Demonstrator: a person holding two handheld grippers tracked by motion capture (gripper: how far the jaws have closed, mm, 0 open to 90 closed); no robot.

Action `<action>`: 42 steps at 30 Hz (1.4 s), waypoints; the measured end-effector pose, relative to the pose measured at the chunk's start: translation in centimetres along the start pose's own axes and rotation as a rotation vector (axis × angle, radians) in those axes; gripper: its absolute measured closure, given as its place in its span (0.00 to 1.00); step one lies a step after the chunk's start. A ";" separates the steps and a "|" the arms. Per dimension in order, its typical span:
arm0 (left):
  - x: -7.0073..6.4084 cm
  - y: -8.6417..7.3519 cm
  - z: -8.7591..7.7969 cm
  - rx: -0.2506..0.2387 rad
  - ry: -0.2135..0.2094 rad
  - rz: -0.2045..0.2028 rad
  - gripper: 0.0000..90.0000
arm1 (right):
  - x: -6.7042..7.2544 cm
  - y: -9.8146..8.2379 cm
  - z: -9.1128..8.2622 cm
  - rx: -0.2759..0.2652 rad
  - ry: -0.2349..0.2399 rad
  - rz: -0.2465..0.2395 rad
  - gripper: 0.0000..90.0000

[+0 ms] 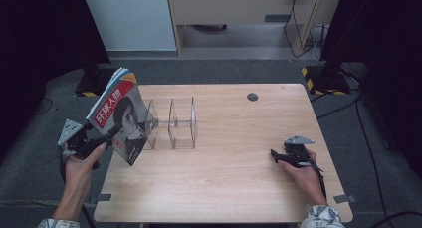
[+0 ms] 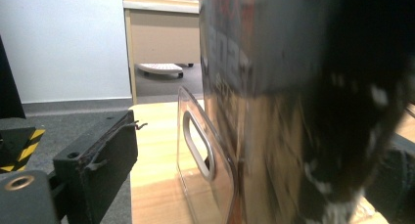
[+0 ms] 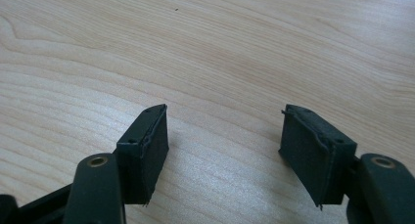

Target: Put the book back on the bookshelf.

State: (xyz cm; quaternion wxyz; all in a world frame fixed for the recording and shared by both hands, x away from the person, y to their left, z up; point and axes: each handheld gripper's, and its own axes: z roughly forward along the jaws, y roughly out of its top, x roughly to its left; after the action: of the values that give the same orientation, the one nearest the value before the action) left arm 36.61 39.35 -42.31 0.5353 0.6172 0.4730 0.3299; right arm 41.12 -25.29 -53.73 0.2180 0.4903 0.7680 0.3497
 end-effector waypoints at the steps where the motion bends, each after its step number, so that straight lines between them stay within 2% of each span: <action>1: 0.0 -0.2 0.0 0.006 -0.003 0.002 0.06 | 0.0 0.0 0.0 -0.001 -0.001 -0.003 0.38; 13: -0.4 -2.4 -1.3 0.059 -0.011 0.038 0.06 | 0.2 0.0 0.1 0.002 0.001 0.001 0.37; 23: -0.8 -4.1 -1.9 0.118 -0.015 0.035 0.06 | 0.2 0.0 0.1 0.001 0.002 -0.001 0.36; 27: -1.4 -4.9 -2.3 0.137 -0.029 0.037 0.06 | 0.2 0.0 0.1 0.004 0.004 -0.001 0.36; 42: -2.3 -6.3 -3.3 0.194 -0.051 0.057 0.07 | 0.2 0.1 0.1 0.005 0.005 0.000 0.36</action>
State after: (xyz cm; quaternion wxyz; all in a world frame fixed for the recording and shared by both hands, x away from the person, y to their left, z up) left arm 31.43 38.25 -47.49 0.4753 0.6874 0.4712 0.2819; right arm 41.12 -25.09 -53.71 0.2151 0.4901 0.7692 0.3491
